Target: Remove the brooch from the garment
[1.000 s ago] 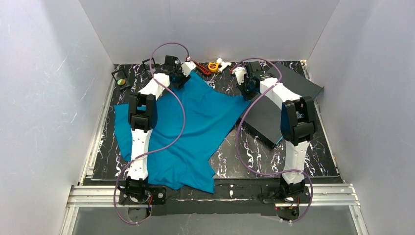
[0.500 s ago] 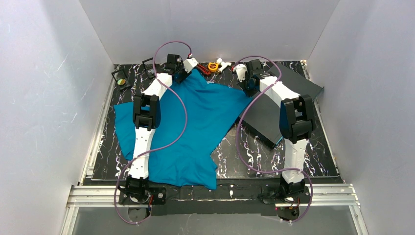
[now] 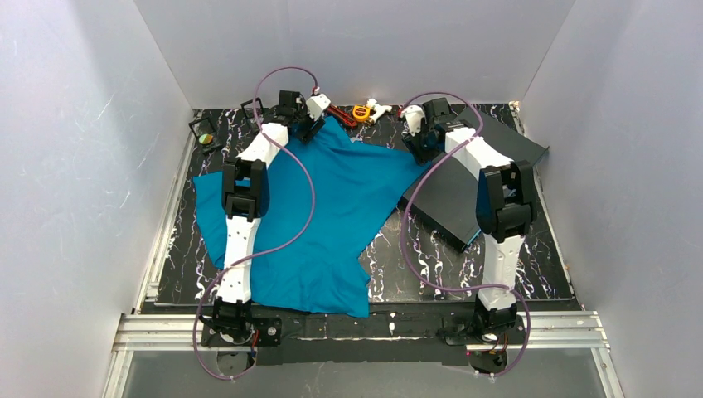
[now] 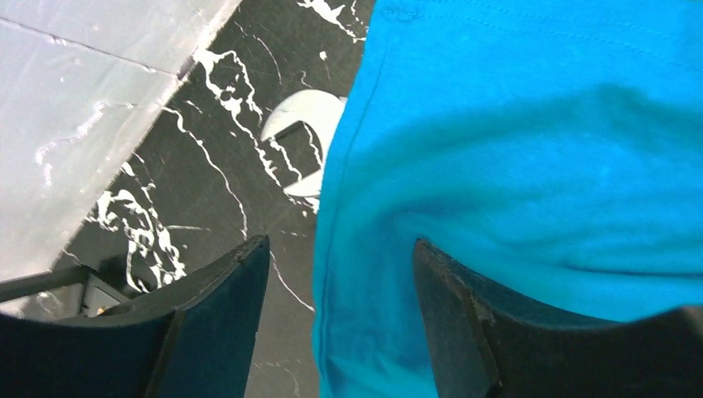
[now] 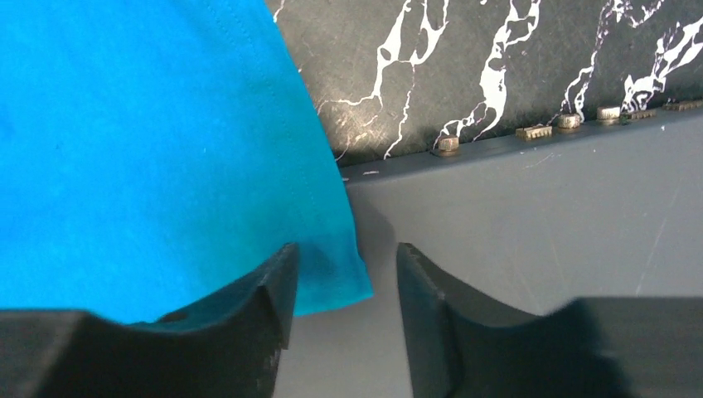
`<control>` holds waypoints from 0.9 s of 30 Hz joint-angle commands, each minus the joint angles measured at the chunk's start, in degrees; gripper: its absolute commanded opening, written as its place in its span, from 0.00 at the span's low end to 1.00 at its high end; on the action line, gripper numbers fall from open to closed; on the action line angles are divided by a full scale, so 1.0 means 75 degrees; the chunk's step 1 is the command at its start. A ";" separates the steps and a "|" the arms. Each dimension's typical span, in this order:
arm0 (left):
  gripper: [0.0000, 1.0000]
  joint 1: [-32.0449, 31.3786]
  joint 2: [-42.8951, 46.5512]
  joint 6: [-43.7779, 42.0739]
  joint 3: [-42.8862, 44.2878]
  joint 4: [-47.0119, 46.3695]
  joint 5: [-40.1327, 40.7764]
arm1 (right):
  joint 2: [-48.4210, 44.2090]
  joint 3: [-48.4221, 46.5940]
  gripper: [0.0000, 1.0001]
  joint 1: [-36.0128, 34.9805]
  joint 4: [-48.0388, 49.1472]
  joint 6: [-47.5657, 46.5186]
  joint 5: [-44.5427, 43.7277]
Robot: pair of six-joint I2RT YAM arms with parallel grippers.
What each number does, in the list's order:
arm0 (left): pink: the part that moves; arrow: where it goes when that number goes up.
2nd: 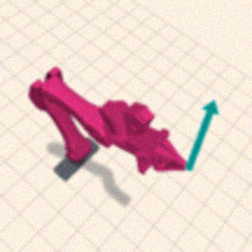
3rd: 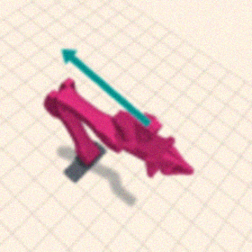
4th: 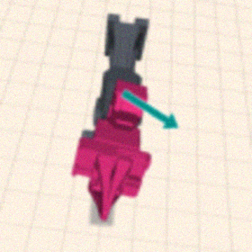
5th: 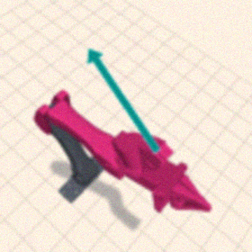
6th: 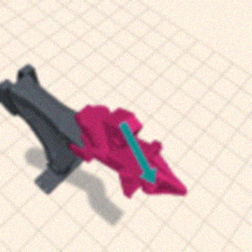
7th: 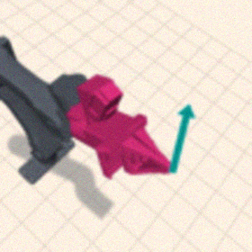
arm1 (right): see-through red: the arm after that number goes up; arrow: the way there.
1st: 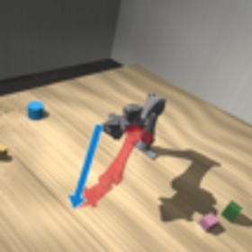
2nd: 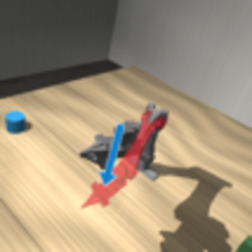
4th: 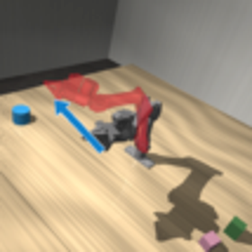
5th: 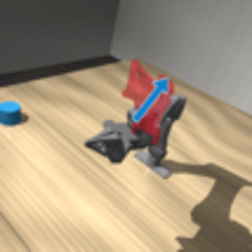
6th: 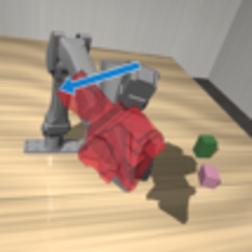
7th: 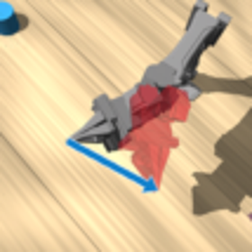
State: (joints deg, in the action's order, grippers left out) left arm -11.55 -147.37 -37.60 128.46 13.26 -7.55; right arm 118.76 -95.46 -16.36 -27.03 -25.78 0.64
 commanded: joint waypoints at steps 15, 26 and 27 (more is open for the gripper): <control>0.98 0.0313 0.3997 0.2766 -0.0540 0.3904 -0.1457 | -0.2751 0.0241 0.98 0.0025 -0.0306 0.0488 0.1597; 0.98 0.2130 0.7181 0.3085 -0.3406 0.5815 -0.4010 | -0.4898 0.2369 0.98 0.0116 -0.0437 0.0893 0.1732; 0.98 0.2358 0.7497 0.2951 -0.3794 0.5866 -0.4120 | -0.5088 0.2793 0.99 0.0162 -0.0404 0.0972 0.1682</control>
State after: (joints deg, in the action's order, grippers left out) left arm 0.97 -100.92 -13.82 108.75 50.41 -31.57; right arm 86.63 -81.47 -16.08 -30.02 -20.84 12.67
